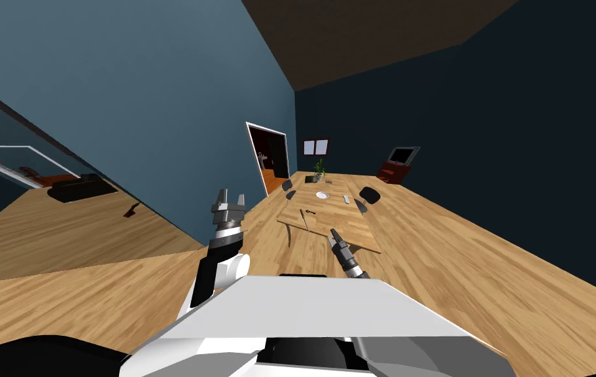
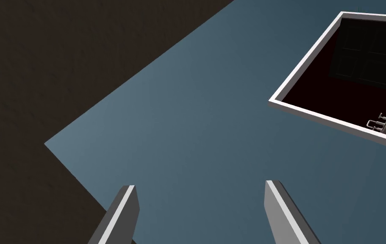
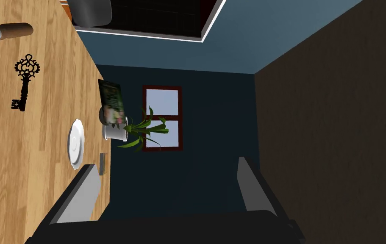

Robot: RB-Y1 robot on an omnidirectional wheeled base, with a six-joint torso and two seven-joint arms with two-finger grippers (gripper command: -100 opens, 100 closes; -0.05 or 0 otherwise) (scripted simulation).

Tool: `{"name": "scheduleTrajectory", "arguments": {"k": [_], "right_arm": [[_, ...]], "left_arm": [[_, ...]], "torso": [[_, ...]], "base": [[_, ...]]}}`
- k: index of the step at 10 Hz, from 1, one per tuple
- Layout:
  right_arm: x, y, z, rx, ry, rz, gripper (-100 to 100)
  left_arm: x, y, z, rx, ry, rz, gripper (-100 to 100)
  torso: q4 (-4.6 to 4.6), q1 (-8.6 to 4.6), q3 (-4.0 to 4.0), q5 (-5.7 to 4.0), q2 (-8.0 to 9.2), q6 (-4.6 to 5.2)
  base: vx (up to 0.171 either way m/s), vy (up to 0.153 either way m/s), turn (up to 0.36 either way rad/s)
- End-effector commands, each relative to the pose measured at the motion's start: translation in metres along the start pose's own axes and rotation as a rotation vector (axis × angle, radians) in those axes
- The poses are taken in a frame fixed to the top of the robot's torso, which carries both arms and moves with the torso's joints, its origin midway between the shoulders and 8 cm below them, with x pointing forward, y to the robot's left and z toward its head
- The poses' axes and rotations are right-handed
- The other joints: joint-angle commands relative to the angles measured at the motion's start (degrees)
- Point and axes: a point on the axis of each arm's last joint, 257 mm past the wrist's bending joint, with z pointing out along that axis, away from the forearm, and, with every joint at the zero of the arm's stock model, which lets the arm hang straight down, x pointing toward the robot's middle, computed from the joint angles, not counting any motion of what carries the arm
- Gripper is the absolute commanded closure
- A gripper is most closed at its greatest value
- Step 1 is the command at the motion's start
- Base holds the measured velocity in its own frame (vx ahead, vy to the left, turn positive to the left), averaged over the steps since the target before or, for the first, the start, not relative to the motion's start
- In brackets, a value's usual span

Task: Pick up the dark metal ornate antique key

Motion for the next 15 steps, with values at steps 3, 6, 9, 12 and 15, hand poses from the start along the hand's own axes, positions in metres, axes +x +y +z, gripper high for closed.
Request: {"name": "scheduleTrajectory", "arguments": {"k": [3,6,9,12,15], "right_arm": [[0.016,-0.056,-0.033,0.154,0.078,-0.027,-100],[0.031,-0.089,-0.059,0.242,0.132,-0.048,-100],[0.056,-0.136,-0.112,0.381,0.249,-0.102,-100],[0.064,-0.165,-0.149,0.47,0.313,-0.135,-100],[0.067,-0.197,-0.196,0.576,0.38,-0.173,-100]], "left_arm": [[0.0,0.0,0.0,0.0,0.0,0.0,0],[0.0,0.0,0.0,0.0,0.0,0.0,0],[0.0,0.0,0.0,0.0,0.0,0.0,0],[0.0,0.0,0.0,0.0,0.0,0.0,0],[0.0,0.0,0.0,0.0,0.0,0.0,0]], "torso": [[-0.01,-0.02,-0.04,0.01,-0.09,0.02],[-0.06,0.03,-0.18,0.02,-0.31,0.02],[-0.05,0.07,-0.16,0.03,-0.31,0.04],[-0.07,0.02,-0.21,0.02,-0.38,0.07],[-0.08,0.13,-0.24,0.05,-0.44,0.01]], "base": [[-0.076,0.001,0.139],[-0.027,0.012,0.106],[-0.036,0.034,0.227],[-0.013,0.026,0.109],[0.001,0.046,0.202]]}}
